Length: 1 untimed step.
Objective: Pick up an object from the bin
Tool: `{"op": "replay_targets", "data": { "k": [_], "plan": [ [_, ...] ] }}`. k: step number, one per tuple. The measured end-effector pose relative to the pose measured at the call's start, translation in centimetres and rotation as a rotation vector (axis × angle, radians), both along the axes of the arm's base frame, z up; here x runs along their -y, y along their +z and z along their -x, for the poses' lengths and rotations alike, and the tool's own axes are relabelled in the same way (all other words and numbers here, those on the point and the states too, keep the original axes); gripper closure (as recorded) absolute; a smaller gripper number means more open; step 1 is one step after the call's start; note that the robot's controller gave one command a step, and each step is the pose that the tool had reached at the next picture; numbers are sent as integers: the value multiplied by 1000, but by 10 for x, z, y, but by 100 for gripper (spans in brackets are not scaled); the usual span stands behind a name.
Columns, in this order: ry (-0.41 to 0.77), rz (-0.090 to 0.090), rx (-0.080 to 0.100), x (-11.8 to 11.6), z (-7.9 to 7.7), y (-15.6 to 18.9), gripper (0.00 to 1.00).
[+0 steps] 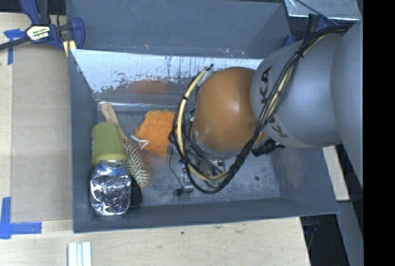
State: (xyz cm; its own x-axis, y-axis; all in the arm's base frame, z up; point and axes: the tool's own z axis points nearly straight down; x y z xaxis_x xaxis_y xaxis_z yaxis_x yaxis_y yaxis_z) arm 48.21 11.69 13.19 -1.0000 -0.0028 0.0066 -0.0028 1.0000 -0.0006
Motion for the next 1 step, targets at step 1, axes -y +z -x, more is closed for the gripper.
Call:
{"op": "replay_targets", "data": {
  "k": [1],
  "plan": [
    [-126,1,9,43,-127,-21,0]
  ]
}}
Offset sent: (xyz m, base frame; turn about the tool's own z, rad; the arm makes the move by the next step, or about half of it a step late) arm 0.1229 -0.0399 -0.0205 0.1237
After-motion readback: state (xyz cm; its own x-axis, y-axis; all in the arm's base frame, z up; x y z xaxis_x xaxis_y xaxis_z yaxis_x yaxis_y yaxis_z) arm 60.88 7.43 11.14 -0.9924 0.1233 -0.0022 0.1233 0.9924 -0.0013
